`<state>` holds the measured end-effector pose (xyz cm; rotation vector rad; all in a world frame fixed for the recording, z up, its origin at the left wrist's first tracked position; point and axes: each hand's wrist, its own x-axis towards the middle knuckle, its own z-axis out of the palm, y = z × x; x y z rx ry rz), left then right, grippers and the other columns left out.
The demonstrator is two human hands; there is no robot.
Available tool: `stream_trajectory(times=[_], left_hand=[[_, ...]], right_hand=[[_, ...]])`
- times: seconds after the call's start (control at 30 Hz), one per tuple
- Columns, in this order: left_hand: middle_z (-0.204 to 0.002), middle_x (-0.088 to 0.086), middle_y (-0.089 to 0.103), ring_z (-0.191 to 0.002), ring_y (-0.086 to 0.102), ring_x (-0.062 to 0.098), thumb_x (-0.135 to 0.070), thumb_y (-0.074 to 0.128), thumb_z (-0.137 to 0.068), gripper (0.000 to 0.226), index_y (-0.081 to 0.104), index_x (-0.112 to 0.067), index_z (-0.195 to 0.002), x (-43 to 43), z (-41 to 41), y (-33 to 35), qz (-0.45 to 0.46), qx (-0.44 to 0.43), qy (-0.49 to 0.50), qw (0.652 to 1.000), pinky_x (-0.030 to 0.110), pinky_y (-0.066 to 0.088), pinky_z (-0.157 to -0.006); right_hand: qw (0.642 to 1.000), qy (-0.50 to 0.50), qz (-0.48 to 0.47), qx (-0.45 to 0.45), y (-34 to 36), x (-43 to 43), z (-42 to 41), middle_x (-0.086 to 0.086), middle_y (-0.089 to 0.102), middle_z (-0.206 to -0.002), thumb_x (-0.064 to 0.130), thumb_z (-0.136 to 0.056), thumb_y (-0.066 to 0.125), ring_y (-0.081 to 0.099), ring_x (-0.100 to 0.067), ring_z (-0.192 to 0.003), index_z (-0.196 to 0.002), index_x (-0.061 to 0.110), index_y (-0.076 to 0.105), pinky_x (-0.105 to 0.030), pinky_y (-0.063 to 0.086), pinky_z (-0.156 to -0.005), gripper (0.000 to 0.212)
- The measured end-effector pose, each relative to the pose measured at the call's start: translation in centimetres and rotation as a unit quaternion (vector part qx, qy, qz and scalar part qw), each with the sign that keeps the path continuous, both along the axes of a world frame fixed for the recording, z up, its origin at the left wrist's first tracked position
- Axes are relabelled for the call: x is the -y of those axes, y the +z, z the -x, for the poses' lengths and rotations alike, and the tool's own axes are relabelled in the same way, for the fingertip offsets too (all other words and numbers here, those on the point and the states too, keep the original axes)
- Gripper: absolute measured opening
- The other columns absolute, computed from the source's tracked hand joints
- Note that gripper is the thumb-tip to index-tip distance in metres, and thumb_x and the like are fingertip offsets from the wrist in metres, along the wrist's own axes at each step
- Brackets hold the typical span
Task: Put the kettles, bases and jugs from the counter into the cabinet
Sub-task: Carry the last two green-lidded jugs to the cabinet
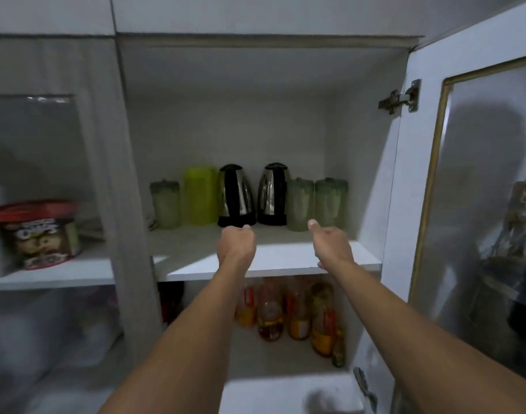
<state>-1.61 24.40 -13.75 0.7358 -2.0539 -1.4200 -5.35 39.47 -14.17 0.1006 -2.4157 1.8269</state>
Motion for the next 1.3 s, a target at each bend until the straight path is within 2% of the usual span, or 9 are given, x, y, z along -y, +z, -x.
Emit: stream_trajectory(times=[0.1,0.2,0.27,0.5,0.6,0.73,1.0,1.13,1.3], left_hand=[[-0.111,0.019,0.068,-0.101,0.062,0.037,-0.028,0.047,-0.098,0.038,0.068,0.002,-0.105,1.6,-5.8,1.7,0.026,-0.013,0.060,0.998,0.033,0.043,-0.078],[-0.115,0.021,0.068,-0.108,0.062,0.038,-0.028,0.048,-0.097,0.040,0.069,0.003,-0.110,2.6,-12.1,2.5,0.037,-0.018,0.126,0.991,0.036,0.047,-0.087],[-0.117,0.021,0.068,-0.110,0.061,0.038,-0.029,0.047,-0.098,0.040,0.069,0.001,-0.112,3.0,-16.4,2.5,0.054,-0.013,0.163,0.985,0.035,0.047,-0.089],[-0.112,0.017,0.068,-0.094,0.063,0.031,-0.026,0.044,-0.098,0.035,0.067,-0.001,-0.108,4.7,-34.6,0.6,0.072,0.012,0.275,0.959,0.030,0.042,-0.070],[-0.109,0.022,0.068,-0.097,0.064,0.036,-0.023,0.043,-0.097,0.036,0.067,0.003,-0.102,6.9,-44.2,-0.2,0.060,0.027,0.352,0.934,0.034,0.046,-0.074],[-0.118,0.022,0.064,-0.103,0.061,0.038,-0.023,0.042,-0.097,0.037,0.064,0.002,-0.113,10.1,-57.0,-1.5,0.032,0.050,0.449,0.892,0.035,0.046,-0.079],[-0.119,0.021,0.065,-0.106,0.063,0.038,-0.021,0.043,-0.095,0.036,0.065,0.001,-0.115,15.2,-79.3,-5.7,-0.017,0.105,0.560,0.821,0.038,0.052,-0.087],[-0.115,0.019,0.067,-0.105,0.063,0.037,-0.019,0.045,-0.095,0.033,0.067,0.000,-0.110,17.8,-85.4,-8.3,-0.034,0.137,0.577,0.804,0.033,0.048,-0.080],[-0.119,0.020,0.065,-0.109,0.062,0.037,-0.019,0.043,-0.092,0.035,0.066,-0.002,-0.113,23.6,-86.9,-13.5,-0.088,0.151,0.566,0.806,0.036,0.050,-0.087]], right_hand=[[0.998,0.056,0.027,-0.024,1.9,1.9,-4.3,-0.010,0.055,-0.080,0.046,-0.099,0.044,0.055,-0.028,-0.080,-0.101,-0.007,0.064,-0.057,0.050,-0.097,0.056],[0.993,0.116,0.017,-0.033,2.8,4.5,-9.6,-0.007,0.050,-0.068,0.047,-0.098,0.046,0.055,-0.030,-0.076,-0.067,0.009,0.050,-0.056,0.052,-0.093,0.049],[0.986,0.159,0.014,-0.043,2.7,6.3,-13.3,-0.009,0.051,-0.067,0.048,-0.096,0.046,0.054,-0.031,-0.073,-0.060,0.015,0.042,-0.055,0.052,-0.090,0.049],[0.951,0.309,-0.005,0.003,0.1,12.6,-27.8,-0.014,0.070,-0.110,0.054,-0.094,0.045,0.065,-0.035,-0.103,-0.091,0.013,0.065,-0.052,0.053,-0.094,0.046],[0.925,0.380,-0.009,0.004,-0.5,15.7,-35.8,-0.013,0.071,-0.103,0.051,-0.095,0.046,0.067,-0.035,-0.098,-0.075,0.018,0.060,-0.053,0.054,-0.093,0.041],[0.884,0.468,-0.010,-0.002,-1.2,19.5,-47.4,-0.009,0.062,-0.084,0.047,-0.097,0.047,0.066,-0.037,-0.098,-0.074,0.016,0.054,-0.055,0.053,-0.093,0.040],[0.800,0.598,-0.056,-0.001,-5.7,27.6,-68.8,-0.005,0.057,-0.084,0.048,-0.097,0.046,0.056,-0.027,-0.085,-0.080,0.016,0.050,-0.045,0.051,-0.086,0.036],[0.780,0.616,-0.108,-0.009,-9.4,31.2,-74.7,-0.002,0.055,-0.079,0.048,-0.097,0.047,0.054,-0.027,-0.085,-0.081,0.016,0.050,-0.042,0.050,-0.082,0.035],[0.776,0.606,-0.174,-0.011,-14.4,36.9,-76.4,-0.003,0.055,-0.081,0.045,-0.098,0.047,0.057,-0.028,-0.088,-0.084,0.012,0.051,-0.034,0.041,-0.073,0.035]])
